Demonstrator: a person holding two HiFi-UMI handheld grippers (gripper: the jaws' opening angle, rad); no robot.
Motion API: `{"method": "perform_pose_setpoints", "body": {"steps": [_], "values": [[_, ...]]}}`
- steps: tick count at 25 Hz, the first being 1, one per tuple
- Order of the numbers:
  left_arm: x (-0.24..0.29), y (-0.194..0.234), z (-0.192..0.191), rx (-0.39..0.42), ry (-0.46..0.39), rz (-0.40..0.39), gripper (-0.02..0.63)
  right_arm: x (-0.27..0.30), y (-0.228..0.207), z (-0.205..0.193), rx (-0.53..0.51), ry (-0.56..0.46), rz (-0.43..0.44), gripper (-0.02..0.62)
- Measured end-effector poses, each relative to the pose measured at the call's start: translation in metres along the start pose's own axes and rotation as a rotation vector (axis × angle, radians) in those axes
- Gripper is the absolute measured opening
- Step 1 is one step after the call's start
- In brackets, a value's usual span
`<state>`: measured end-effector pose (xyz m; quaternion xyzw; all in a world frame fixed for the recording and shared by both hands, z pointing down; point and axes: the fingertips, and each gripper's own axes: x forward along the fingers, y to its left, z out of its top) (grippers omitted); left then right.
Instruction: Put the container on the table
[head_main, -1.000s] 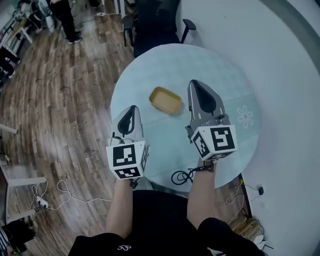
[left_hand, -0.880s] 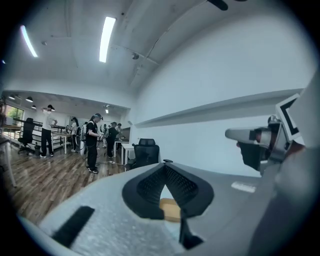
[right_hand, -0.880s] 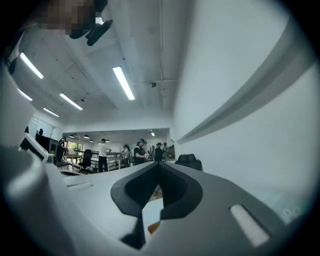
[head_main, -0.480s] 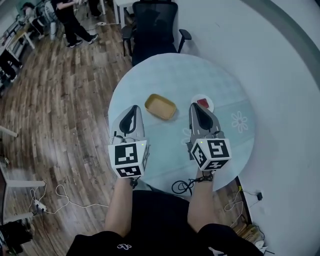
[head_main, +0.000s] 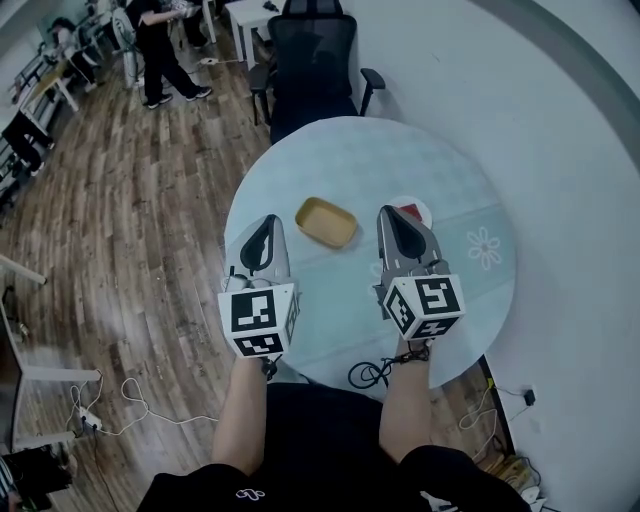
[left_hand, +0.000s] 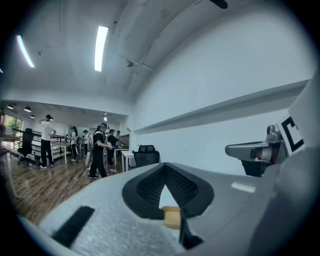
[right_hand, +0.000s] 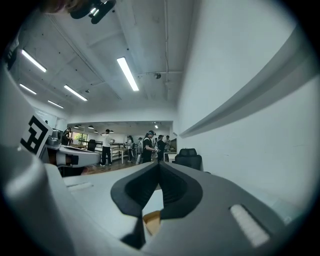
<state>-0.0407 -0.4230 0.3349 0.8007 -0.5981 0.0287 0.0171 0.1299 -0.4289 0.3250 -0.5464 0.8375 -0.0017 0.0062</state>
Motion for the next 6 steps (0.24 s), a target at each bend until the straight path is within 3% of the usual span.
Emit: {"method": "perform_pose_setpoints", "body": {"steps": [6], "values": [[-0.007, -0.003, 0.011, 0.020, -0.018, -0.003, 0.002, -0.004, 0.009, 0.012, -0.022, -0.026, 0.027, 0.009]]}}
